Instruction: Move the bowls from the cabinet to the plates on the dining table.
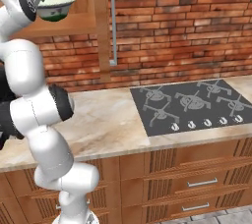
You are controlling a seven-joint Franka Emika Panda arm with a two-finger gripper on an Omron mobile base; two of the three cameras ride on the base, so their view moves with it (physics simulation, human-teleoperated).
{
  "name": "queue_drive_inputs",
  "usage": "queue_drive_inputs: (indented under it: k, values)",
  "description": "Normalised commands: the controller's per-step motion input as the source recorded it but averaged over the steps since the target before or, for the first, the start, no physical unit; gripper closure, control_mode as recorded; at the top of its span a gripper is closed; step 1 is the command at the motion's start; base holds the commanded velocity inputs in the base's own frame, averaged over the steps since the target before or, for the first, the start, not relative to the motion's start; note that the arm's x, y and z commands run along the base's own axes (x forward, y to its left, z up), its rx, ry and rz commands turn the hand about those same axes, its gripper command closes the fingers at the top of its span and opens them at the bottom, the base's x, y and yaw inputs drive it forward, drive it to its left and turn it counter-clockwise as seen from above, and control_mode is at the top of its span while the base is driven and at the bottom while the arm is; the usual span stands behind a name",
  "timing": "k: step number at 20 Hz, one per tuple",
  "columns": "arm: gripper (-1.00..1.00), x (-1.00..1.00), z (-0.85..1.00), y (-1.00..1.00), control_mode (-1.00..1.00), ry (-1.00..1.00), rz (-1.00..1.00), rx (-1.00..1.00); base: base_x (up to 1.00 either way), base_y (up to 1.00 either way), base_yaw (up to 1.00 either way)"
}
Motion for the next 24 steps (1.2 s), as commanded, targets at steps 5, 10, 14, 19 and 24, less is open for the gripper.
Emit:
queue_drive_inputs:
  k: [5, 10, 14, 19, 24]
  values:
    - [-1.0, 0.58, -0.04, 0.0, -1.0, 0.02, 0.07, -0.07, 0.0, 0.0, 0.0]
    - [-1.0, 0.57, -0.2, 0.0, -1.0, 0.03, 0.09, -0.08, 0.0, 0.0, 0.0]
    - [1.0, 0.51, -0.14, 0.01, -1.0, 0.03, 0.09, -0.06, 0.0, 0.0, 0.0]
    - [1.0, 0.31, 0.0, 0.03, -1.0, 0.0, 0.08, -0.02, 0.0, 0.0, 0.0]
    - [1.0, 0.21, 0.0, 0.0, -1.0, 0.0, 0.08, 0.0, 0.0, 0.0, 0.0]
